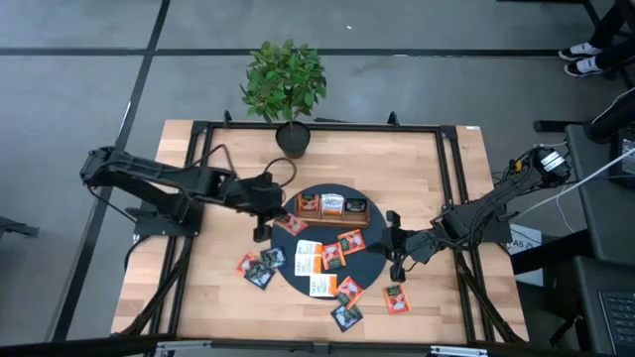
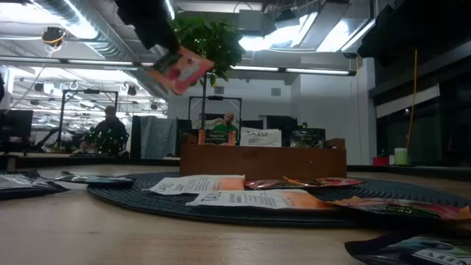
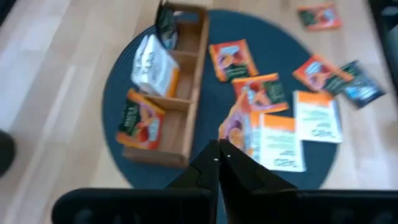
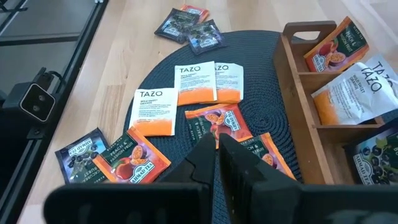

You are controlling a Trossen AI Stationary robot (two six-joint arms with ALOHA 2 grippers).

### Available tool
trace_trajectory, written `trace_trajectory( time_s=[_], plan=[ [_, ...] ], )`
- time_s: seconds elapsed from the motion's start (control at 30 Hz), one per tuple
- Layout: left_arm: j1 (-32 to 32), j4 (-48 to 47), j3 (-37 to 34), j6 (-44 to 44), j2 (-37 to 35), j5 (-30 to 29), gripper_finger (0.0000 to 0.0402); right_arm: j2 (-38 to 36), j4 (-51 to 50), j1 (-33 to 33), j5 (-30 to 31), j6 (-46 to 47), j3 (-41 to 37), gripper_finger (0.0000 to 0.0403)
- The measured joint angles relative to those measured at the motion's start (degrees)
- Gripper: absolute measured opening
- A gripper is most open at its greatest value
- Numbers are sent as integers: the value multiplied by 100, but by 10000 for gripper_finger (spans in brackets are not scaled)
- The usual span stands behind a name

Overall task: Pick & Place Tea
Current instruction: Put the orange tea bag into the left side of the wooden organizer

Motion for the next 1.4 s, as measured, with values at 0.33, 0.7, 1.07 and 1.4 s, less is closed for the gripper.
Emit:
trace_trajectory(
  time_s=[0.33,0.7,1.07,1.4],
  plan=[
    [581,-823,1308,1161,1062,224,3,0,-2,-28,16,-338,0,26],
    [905,-1983,2627,1611,2339,215,3,0,-37,-26,291,-451,0,26],
    [900,-2558,3560,2405,3380,196,3,0,3,-26,306,-429,0,26],
    [896,-2690,3640,2693,3646,-330,3,0,3,-26,306,-441,0,26]
  ],
)
